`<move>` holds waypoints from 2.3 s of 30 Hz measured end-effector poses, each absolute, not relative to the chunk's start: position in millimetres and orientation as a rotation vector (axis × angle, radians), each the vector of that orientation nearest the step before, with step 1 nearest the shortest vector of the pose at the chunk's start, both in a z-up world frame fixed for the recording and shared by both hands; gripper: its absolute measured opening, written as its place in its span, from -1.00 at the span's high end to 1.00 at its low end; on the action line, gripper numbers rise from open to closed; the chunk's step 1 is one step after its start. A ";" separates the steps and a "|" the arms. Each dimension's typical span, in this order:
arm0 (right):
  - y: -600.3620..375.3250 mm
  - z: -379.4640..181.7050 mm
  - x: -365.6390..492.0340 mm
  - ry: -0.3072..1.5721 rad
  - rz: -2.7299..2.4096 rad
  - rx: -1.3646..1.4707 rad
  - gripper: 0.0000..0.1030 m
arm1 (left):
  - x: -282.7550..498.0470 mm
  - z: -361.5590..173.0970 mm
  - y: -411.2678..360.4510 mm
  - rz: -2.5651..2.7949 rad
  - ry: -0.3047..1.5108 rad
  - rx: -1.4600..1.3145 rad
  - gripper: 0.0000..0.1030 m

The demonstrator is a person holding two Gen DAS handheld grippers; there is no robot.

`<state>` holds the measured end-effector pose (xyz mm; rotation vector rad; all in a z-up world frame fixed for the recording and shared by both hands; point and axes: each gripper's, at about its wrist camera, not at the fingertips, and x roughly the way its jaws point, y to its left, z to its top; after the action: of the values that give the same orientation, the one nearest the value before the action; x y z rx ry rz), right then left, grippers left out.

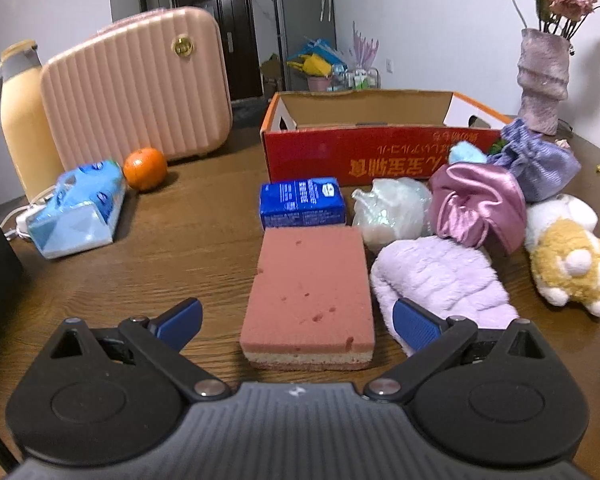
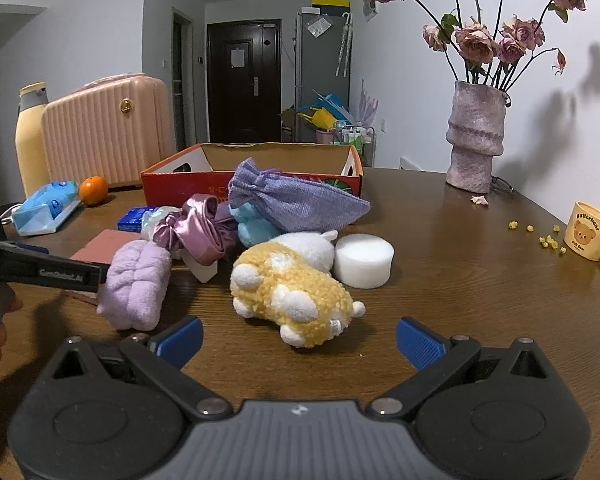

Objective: Organize soft objects
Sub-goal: 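Move the left tool onto the pink sponge block and close on it, then grasp the yellow plush toy with the right tool while the left tool holds the sponge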

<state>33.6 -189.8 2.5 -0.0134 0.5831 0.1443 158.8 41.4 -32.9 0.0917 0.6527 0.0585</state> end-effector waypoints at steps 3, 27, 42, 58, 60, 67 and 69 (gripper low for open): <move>-186.4 1.5 36.8 0.587 0.139 -0.018 -1.00 | 169.8 -39.8 46.3 0.057 0.679 0.078 -1.00; -164.9 -4.0 74.0 0.624 0.113 0.002 -1.00 | 195.2 -51.4 68.9 -0.036 0.722 -0.015 -0.38; -165.9 -5.5 94.3 0.632 0.070 0.069 -1.00 | 173.7 -29.8 76.9 0.018 0.607 -0.032 -0.38; -162.1 -13.1 121.4 0.667 0.024 0.102 -1.00 | 138.1 -12.9 75.9 0.022 0.522 -0.048 -0.38; -161.2 -15.0 124.2 0.672 0.018 0.102 -1.00 | 133.5 -11.2 74.6 0.020 0.512 -0.049 -0.38; -160.1 -21.1 132.7 0.690 -0.001 0.104 -1.00 | 120.0 -6.1 70.9 0.010 0.478 -0.052 -0.38; -160.6 -23.5 135.7 0.696 -0.008 0.110 -1.00 | 117.7 -5.2 69.9 0.006 0.473 -0.053 -0.38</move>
<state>135.7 -160.6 -23.5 0.1096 0.6962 -0.0075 117.7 69.9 -5.2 -0.0529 0.4733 0.0060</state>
